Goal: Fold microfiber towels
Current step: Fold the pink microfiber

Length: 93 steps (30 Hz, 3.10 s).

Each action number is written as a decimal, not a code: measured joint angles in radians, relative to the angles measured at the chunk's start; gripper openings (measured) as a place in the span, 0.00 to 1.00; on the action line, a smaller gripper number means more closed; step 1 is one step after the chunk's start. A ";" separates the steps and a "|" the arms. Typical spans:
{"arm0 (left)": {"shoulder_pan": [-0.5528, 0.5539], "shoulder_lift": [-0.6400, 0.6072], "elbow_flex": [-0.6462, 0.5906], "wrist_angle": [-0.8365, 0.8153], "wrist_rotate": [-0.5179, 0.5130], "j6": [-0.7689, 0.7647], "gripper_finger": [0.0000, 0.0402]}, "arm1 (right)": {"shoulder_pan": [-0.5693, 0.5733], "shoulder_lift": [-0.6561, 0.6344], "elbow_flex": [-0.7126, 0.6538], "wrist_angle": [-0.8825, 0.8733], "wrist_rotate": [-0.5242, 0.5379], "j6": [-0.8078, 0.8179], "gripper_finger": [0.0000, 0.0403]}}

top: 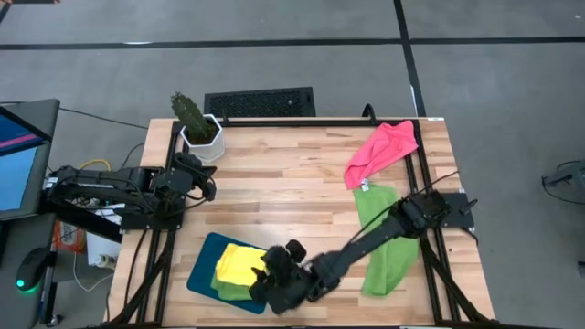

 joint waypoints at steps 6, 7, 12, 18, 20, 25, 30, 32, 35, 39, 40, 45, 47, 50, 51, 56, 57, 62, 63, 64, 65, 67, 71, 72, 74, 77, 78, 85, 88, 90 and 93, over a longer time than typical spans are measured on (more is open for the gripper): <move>0.000 0.000 0.000 0.000 0.000 0.000 0.00 | 0.008 0.114 -0.027 0.352 0.059 -0.387 0.46; 0.000 0.000 0.000 0.000 -0.001 0.000 0.00 | 0.000 0.137 -0.027 0.414 0.033 -0.438 0.45; 0.000 0.000 0.000 0.000 -0.005 0.000 0.00 | -0.042 0.213 -0.026 0.528 -0.014 -0.556 0.39; 0.000 0.000 0.000 0.000 0.020 0.000 0.00 | -0.067 0.281 -0.027 0.512 -0.152 -0.539 0.34; 0.000 0.000 0.000 0.000 0.021 0.001 0.00 | -0.072 0.286 -0.025 0.520 -0.182 -0.513 0.32; 0.000 0.000 0.000 0.000 0.017 0.002 0.00 | -0.085 0.277 -0.027 0.515 -0.213 -0.558 0.30; 0.000 0.000 0.000 0.000 0.020 0.000 0.00 | -0.082 0.203 -0.028 0.520 -0.138 -0.707 0.29; 0.000 0.000 0.000 0.000 0.021 0.000 0.00 | -0.075 0.164 -0.027 0.520 -0.102 -0.771 0.29; 0.000 0.000 0.000 0.005 0.022 0.000 0.00 | -0.070 0.112 -0.027 0.455 -0.067 -0.833 0.29; 0.000 0.009 0.000 0.098 0.077 0.034 0.00 | -0.048 -0.002 -0.027 0.073 0.095 -0.712 0.29; 0.000 0.021 0.000 0.137 0.100 0.057 0.00 | -0.041 -0.035 -0.027 -0.062 0.144 -0.646 0.29; 0.001 0.114 0.001 0.366 0.121 0.174 0.00 | -0.030 -0.172 -0.027 -0.795 0.177 -0.187 0.30; 0.007 0.159 0.001 0.466 0.127 0.221 0.00 | -0.034 -0.202 -0.039 -0.929 0.145 -0.091 0.30; 0.045 0.248 0.002 0.623 0.250 0.283 0.03 | -0.047 -0.293 -0.164 -0.832 0.176 -0.104 0.30; 0.062 0.277 0.001 0.663 0.307 0.291 0.05 | -0.064 -0.319 -0.200 -0.822 0.174 -0.100 0.30; 0.160 0.423 0.010 0.818 0.549 0.317 0.19 | -0.128 -0.450 -0.485 -0.892 0.088 0.042 0.30; 0.178 0.445 0.014 0.816 0.571 0.325 0.22 | -0.131 -0.489 -0.554 -0.882 0.075 0.053 0.30; 0.238 0.610 0.102 0.841 0.612 0.401 0.33 | -0.156 -0.684 -0.881 -0.739 0.062 0.070 0.30; 0.246 0.644 0.128 0.845 0.612 0.415 0.35 | -0.169 -0.724 -0.941 -0.715 0.059 0.071 0.30; 0.255 0.668 0.150 0.836 0.615 0.433 0.36 | -0.186 -0.770 -0.994 -0.707 0.052 0.070 0.30; 0.263 0.694 0.177 0.835 0.632 0.449 0.36 | -0.208 -0.816 -1.045 -0.705 0.040 0.067 0.30; 0.276 0.755 0.241 0.849 0.692 0.486 0.38 | -0.262 -0.889 -1.136 -0.668 -0.013 0.032 0.30; 0.305 0.856 0.340 0.842 0.825 0.545 0.39 | -0.407 -0.968 -1.278 -0.465 -0.171 -0.181 0.35; 0.315 0.876 0.358 0.835 0.852 0.553 0.40 | -0.441 -0.970 -1.304 -0.406 -0.198 -0.239 0.37; 0.334 0.912 0.391 0.843 0.903 0.562 0.41 | -0.503 -0.954 -1.339 -0.306 -0.232 -0.345 0.43; 0.362 0.940 0.419 0.831 0.961 0.566 0.42 | -0.577 -0.908 -1.352 -0.181 -0.229 -0.486 0.52; 0.370 0.942 0.420 0.829 0.976 0.561 0.43 | -0.598 -0.890 -1.352 -0.153 -0.225 -0.528 0.54; 0.403 0.928 0.421 0.766 1.075 0.543 0.45 | -0.689 -0.717 -1.353 0.015 -0.282 -0.696 0.60; 0.405 0.921 0.422 0.760 1.090 0.543 0.45 | -0.706 -0.666 -1.349 0.039 -0.316 -0.714 0.59; 0.405 0.921 0.421 0.758 1.089 0.543 0.45 | -0.708 -0.646 -1.343 0.050 -0.319 -0.727 0.58; 0.404 0.920 0.421 0.750 1.089 0.536 0.45 | -0.704 -0.636 -1.329 0.038 -0.320 -0.722 0.50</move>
